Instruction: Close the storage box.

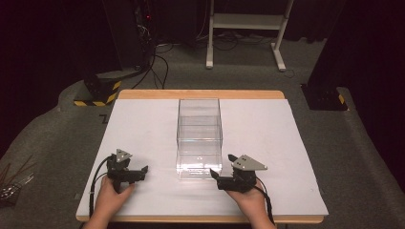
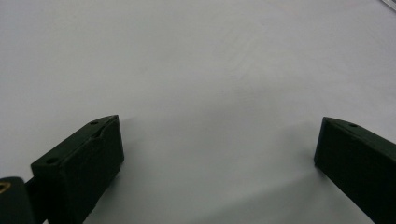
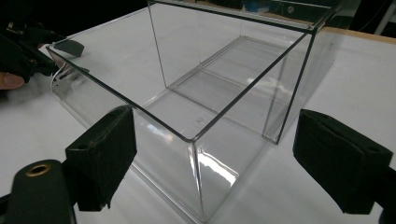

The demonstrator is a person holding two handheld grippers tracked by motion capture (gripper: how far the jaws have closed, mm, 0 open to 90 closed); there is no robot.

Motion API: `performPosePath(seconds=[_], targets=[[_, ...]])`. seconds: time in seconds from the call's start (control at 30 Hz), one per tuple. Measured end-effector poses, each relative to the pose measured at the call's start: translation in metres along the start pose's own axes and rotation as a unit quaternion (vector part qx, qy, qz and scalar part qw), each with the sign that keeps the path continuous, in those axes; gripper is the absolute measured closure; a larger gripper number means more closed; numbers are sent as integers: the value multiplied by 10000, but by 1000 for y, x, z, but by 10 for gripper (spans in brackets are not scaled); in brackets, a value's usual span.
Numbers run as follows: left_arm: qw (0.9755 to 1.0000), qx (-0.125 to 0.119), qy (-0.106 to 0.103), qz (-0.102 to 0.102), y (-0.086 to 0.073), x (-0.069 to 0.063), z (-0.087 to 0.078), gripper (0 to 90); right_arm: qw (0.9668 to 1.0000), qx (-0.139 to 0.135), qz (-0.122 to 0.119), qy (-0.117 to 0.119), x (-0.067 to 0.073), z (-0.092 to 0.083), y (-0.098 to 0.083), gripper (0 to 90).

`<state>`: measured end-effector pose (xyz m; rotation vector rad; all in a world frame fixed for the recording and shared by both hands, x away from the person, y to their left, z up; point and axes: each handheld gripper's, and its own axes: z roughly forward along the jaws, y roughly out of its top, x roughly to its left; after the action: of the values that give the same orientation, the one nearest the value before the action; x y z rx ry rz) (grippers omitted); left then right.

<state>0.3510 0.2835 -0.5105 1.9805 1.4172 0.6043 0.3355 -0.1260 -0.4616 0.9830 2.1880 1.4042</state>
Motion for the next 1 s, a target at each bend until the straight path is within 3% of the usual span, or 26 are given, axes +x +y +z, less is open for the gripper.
performPosePath(seconds=[0.57, 1.0], targets=[[10000, 0, 1, 3, 0, 0, 0, 16, 9999, -9, -19, -128, -4, 8, 5, 139], [10000, 0, 11, 23, 0, 0, 0, 16, 9997, -14, 97, -218, -11, 18, 8, 140]])
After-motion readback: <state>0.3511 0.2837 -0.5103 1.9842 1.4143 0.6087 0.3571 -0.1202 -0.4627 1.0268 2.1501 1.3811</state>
